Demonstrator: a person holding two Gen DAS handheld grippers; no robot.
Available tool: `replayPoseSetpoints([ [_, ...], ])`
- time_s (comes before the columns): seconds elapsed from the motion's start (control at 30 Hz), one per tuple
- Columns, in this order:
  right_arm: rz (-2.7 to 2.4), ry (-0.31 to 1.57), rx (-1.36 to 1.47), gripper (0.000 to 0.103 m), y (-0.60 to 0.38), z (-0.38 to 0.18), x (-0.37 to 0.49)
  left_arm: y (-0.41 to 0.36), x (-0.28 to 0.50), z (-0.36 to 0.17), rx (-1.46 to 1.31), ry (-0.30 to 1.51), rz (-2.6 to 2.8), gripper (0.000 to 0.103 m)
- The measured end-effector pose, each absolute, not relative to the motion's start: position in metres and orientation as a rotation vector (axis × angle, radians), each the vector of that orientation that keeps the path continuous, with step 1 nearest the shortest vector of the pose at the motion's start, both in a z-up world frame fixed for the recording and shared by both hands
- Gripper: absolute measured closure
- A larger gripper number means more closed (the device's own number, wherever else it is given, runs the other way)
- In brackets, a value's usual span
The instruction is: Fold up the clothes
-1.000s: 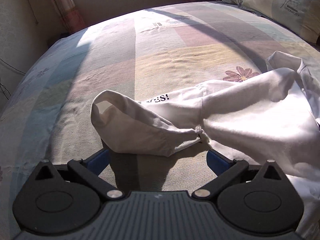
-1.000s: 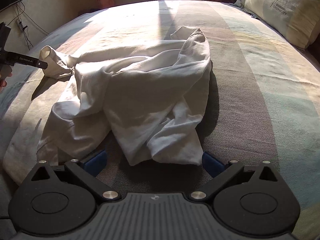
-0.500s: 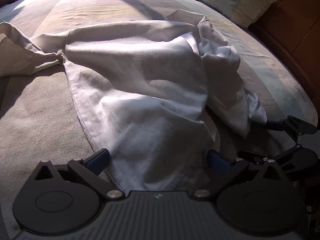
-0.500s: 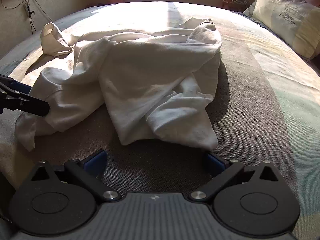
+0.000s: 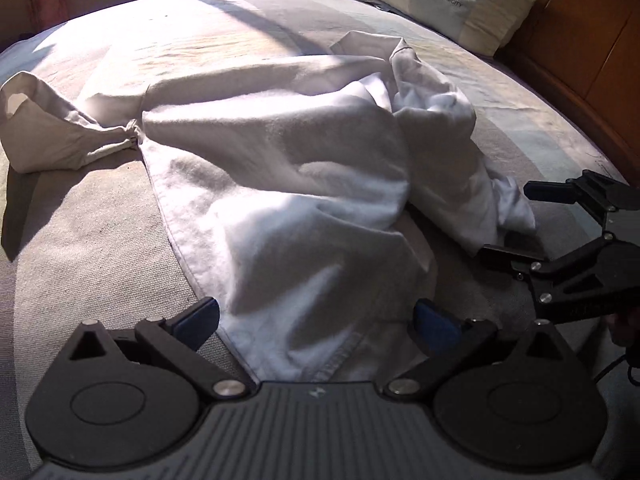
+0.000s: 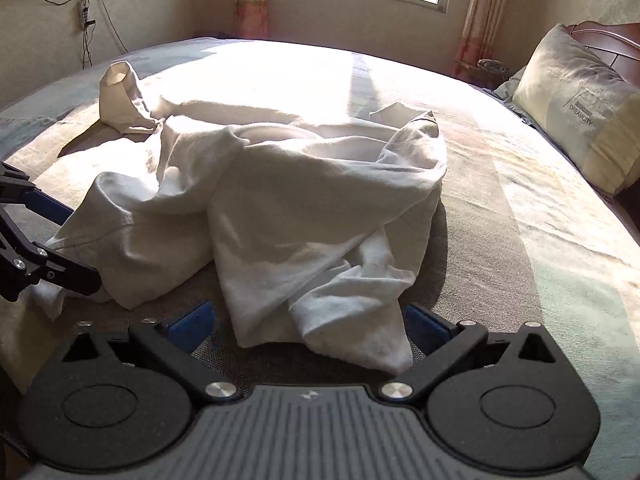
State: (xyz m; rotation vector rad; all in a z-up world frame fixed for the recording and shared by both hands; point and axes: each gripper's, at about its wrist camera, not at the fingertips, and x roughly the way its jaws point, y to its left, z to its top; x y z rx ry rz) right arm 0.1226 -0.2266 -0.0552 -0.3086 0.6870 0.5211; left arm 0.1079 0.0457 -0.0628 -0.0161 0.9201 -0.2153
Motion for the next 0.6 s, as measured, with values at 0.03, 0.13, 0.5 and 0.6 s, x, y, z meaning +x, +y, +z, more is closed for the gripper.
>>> replayPoseSetpoints([
  [0.03,0.529,0.673,-0.340,0.000,-0.216,-0.058,0.126,0.047,0.106,-0.059,-0.001,0.909,-0.187,0.001],
  [0.13,0.467,0.637,-0.374,0.000,-0.220,-0.056,0.131,0.051,0.100,-0.051,0.022,0.890,-0.134,0.001],
  [0.5,0.146,0.576,-0.381,0.000,-0.281,-0.034,0.151,0.042,0.087,-0.038,0.062,0.830,-0.128,0.001],
  [0.6,0.060,0.602,-0.352,0.000,-0.306,-0.030,0.160,0.036,0.085,-0.034,0.090,0.812,-0.136,0.001],
])
